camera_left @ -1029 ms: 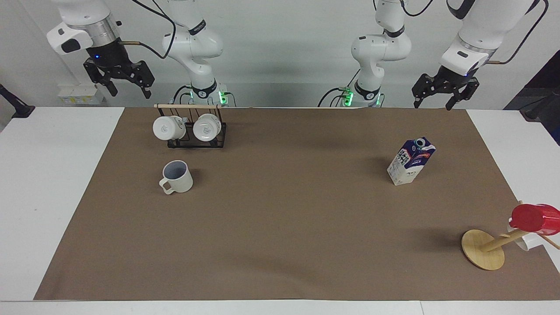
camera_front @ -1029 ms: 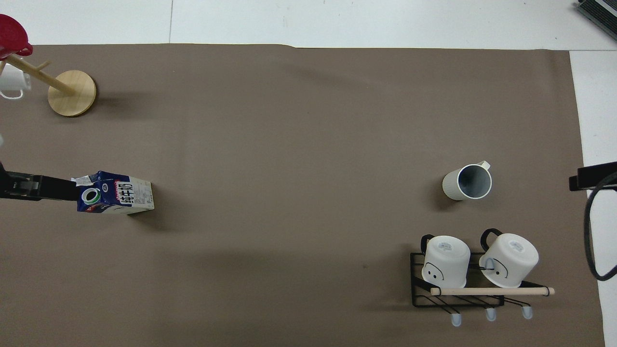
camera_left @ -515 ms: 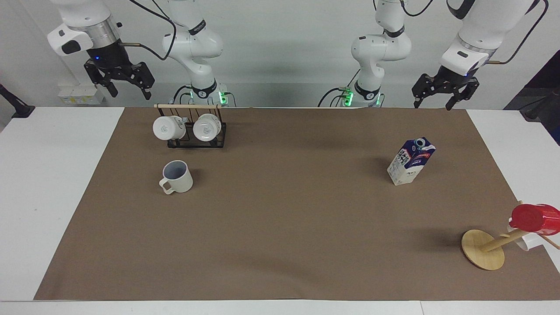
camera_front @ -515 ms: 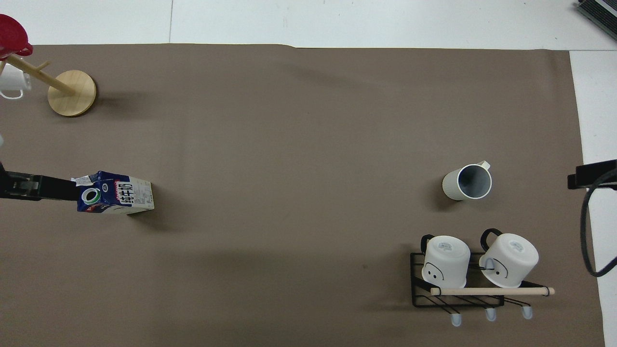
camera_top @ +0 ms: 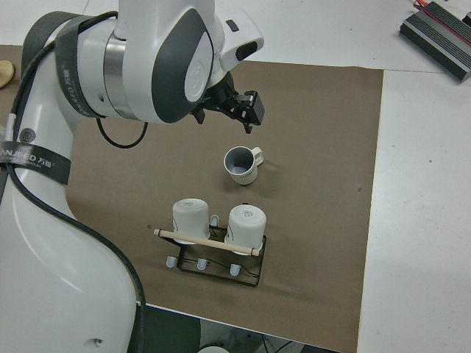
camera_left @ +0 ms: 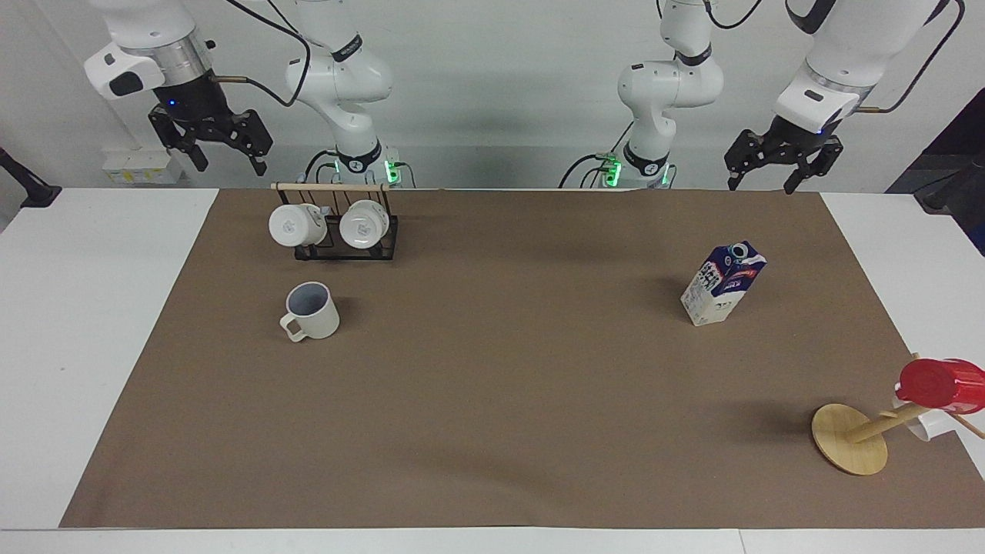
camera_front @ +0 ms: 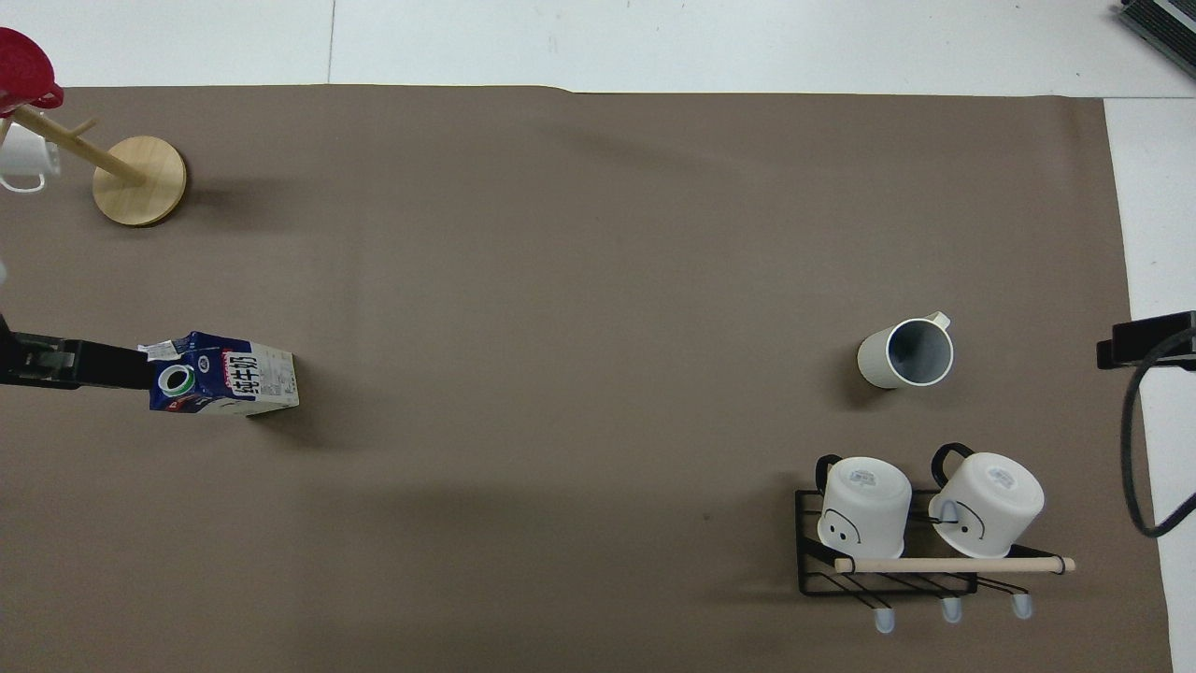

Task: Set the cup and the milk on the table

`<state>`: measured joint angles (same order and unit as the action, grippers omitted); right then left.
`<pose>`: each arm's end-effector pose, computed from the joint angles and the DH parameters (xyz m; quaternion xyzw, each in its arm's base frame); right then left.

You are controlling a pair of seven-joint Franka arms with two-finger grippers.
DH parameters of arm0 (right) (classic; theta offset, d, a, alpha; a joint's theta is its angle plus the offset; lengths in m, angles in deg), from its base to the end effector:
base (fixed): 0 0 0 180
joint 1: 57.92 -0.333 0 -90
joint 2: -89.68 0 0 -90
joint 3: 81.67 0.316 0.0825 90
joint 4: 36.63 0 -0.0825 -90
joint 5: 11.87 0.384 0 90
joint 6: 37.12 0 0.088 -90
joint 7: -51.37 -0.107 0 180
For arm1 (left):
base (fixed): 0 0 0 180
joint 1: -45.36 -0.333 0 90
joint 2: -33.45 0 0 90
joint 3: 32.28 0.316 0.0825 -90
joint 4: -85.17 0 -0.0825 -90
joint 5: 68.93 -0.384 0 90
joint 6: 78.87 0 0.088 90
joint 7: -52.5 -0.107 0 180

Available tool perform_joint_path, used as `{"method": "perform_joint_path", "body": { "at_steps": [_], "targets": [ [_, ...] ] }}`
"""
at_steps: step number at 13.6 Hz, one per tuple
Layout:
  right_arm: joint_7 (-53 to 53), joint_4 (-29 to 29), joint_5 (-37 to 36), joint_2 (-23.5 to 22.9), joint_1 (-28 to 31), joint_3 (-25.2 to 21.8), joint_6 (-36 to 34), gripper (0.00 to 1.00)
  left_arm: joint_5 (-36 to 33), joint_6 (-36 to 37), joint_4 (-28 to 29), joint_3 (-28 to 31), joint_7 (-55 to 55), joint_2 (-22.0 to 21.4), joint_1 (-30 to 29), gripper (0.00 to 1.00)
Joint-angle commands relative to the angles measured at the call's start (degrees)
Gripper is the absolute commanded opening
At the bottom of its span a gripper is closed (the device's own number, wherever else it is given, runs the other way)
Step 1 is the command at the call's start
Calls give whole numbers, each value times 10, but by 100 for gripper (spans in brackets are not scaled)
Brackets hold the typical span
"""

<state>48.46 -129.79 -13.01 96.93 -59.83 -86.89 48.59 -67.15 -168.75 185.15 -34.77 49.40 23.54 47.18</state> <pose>0.5057 -0.0349 0.6590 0.9985 -0.0546 -0.0020 0.0042 0.4969 -0.0427 0.6332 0.9979 -0.0643 -0.0019 0.0118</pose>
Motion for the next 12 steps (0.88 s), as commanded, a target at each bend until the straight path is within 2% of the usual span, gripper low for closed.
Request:
{"method": "perform_joint_path", "body": {
  "at_steps": [1, 5, 7, 12],
  "targets": [
    [-1, -60, 1, 10, -14, 4, 58, 100, -8, 11, -10, -4, 4, 2, -7, 100],
    [0, -133, 1, 0, -35, 4, 140, 100, -8, 11, -10, -4, 4, 2, -7, 100],
    [16, -158, 1, -18, -43, 4, 170, 100, -8, 11, -10, -5, 4, 2, -7, 100],
    [41, -237, 1, -53, -58, 4, 294, 100, -8, 11, -10, -4, 4, 2, -7, 100]
  ]
}}
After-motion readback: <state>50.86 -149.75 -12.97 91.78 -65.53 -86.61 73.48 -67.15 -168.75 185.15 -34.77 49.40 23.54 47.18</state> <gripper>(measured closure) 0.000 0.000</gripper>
